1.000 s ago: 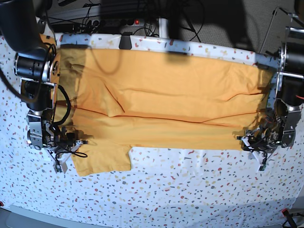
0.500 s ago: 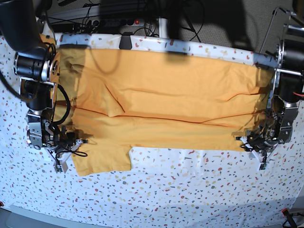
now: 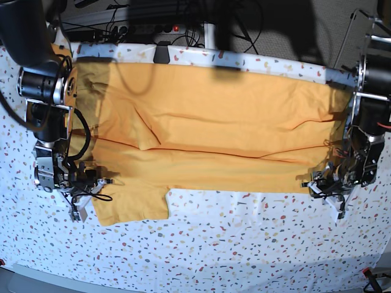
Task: Fold the T-shirt properly
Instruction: 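Hold the folded edge with both grippers and pull it taut, then lift the held edge with both grippers and fold it over the shirt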
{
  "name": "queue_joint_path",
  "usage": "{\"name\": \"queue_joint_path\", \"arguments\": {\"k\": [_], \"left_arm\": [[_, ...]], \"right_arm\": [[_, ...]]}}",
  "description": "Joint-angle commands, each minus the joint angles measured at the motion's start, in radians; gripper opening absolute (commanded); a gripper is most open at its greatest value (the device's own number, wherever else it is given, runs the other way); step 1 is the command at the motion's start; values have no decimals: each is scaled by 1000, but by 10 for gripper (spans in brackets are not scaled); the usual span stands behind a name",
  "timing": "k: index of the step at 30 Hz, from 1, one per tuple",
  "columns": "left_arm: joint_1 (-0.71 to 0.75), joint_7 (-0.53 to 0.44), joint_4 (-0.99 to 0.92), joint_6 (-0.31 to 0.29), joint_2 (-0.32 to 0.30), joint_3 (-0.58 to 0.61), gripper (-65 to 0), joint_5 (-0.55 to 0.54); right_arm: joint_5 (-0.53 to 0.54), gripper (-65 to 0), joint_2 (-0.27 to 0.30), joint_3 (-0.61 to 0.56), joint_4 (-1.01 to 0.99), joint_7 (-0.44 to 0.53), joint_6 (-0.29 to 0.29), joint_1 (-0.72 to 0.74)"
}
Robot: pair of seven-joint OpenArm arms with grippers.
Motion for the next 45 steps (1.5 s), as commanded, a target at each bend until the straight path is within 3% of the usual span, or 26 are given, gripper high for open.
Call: {"name": "queue_joint_path", "arguments": {"k": [1,6,10,19,23,28,35,36,38,39,45], "left_arm": [[-37,-6,-6,4,-19,-6,-394,13],[-37,-2,-27,-8,-25,-6,-417,27],[-41,-2,-24,-26,-25,-6,-650,26],[-42,61,93,-26,-60,-6,-650,26],[-37,123,159,-26,-88,-6,-650,24],[-37,206,218,-31,-124,-6,-650,-95],[-36,180,221,-56,-128,-6,-650,-94],[-36,180,221,-56,-127,-6,-627,-94],[-31,159,220,-58,-127,-6,-486,-94],[-31,156,220,-60,-127,-6,-461,-93],[-32,115,162,-58,-121,-6,-459,-95]], "right_arm": [[-13,-650,11,0,9,-27,24,21],[10,-650,11,0,9,-35,27,21],[39,-650,11,1,16,-40,28,21],[43,-650,32,1,103,-35,55,21],[108,-650,45,1,166,-59,55,0],[153,-650,62,1,325,-112,55,-76],[208,-650,57,1,457,-156,55,-151],[214,-650,56,1,457,-161,55,-151],[231,-650,57,1,457,-171,55,-151],[231,-650,57,1,457,-172,55,-151],[231,-650,55,1,457,-177,55,-151]]}}
